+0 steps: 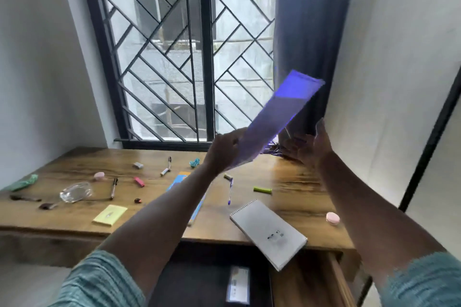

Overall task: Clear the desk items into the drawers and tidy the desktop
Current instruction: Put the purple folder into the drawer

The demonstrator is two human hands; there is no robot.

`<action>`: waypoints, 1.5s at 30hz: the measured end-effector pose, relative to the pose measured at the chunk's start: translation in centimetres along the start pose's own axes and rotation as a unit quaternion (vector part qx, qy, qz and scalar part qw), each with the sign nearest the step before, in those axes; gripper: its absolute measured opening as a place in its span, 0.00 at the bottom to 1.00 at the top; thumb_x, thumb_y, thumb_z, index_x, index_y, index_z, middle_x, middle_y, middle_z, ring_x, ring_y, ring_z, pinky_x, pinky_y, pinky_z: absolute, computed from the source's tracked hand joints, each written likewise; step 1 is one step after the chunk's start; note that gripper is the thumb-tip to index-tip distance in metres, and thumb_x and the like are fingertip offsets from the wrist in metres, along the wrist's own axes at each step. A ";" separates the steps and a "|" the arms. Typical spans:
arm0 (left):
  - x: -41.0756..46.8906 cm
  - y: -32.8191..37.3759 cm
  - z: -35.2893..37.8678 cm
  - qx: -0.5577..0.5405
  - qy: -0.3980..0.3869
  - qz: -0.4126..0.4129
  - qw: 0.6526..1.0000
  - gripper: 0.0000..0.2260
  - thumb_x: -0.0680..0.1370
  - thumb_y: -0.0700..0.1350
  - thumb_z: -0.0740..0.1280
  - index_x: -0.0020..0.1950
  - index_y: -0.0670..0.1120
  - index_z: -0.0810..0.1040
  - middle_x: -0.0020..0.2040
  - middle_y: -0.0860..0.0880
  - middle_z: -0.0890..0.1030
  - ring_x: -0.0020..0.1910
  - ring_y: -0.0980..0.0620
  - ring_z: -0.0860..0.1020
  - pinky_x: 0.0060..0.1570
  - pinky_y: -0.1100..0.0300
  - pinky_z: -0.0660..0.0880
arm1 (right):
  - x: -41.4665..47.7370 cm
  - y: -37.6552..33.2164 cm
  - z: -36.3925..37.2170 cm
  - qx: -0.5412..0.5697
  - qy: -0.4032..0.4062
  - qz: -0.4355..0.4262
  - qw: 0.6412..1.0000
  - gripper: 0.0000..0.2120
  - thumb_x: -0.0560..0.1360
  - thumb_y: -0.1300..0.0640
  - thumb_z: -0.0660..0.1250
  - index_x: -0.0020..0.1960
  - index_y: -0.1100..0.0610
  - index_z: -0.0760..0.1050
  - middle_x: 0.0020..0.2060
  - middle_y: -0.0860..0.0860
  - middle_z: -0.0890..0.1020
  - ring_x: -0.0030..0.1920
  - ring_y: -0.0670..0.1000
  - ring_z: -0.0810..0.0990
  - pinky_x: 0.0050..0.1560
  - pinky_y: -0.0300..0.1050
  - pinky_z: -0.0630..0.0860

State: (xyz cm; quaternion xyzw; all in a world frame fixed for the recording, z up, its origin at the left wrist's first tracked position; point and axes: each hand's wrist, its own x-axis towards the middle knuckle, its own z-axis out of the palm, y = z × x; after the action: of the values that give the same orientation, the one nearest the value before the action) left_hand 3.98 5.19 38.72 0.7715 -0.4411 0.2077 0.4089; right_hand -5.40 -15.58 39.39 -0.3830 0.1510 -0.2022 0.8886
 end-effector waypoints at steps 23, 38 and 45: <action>-33.7 -1.3 -5.5 0.125 -0.237 0.227 0.936 0.19 0.68 0.42 0.61 0.57 0.48 0.81 0.52 0.49 0.85 0.50 0.50 0.83 0.52 0.57 0.80 | -20.3 18.6 -13.5 -0.138 0.110 0.131 0.976 0.11 0.75 0.61 0.57 0.43 0.63 0.76 0.29 0.58 0.84 0.28 0.55 0.83 0.31 0.42 0.81; -39.9 -4.3 1.2 0.220 -0.416 0.054 0.881 0.20 0.66 0.49 0.55 0.47 0.55 0.85 0.42 0.57 0.85 0.41 0.61 0.84 0.33 0.70 0.78 | -17.5 25.7 -17.9 -0.158 0.168 0.293 0.928 0.15 0.78 0.54 0.58 0.42 0.63 0.76 0.27 0.58 0.83 0.25 0.54 0.82 0.26 0.41 0.79; -38.7 -6.8 5.7 0.292 -0.481 -0.045 0.825 0.22 0.68 0.42 0.55 0.52 0.49 0.85 0.49 0.49 0.85 0.48 0.53 0.84 0.43 0.62 0.80 | -14.2 27.1 -17.7 -0.307 0.168 0.297 0.888 0.12 0.72 0.74 0.62 0.47 0.57 0.71 0.32 0.53 0.72 0.20 0.46 0.73 0.16 0.34 0.66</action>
State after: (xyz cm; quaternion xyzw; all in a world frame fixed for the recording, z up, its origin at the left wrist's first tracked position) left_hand -10.80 22.16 6.00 0.8760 -0.4651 -0.0895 -0.0910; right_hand -18.68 -2.81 9.18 -0.5340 0.4595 0.0659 0.7066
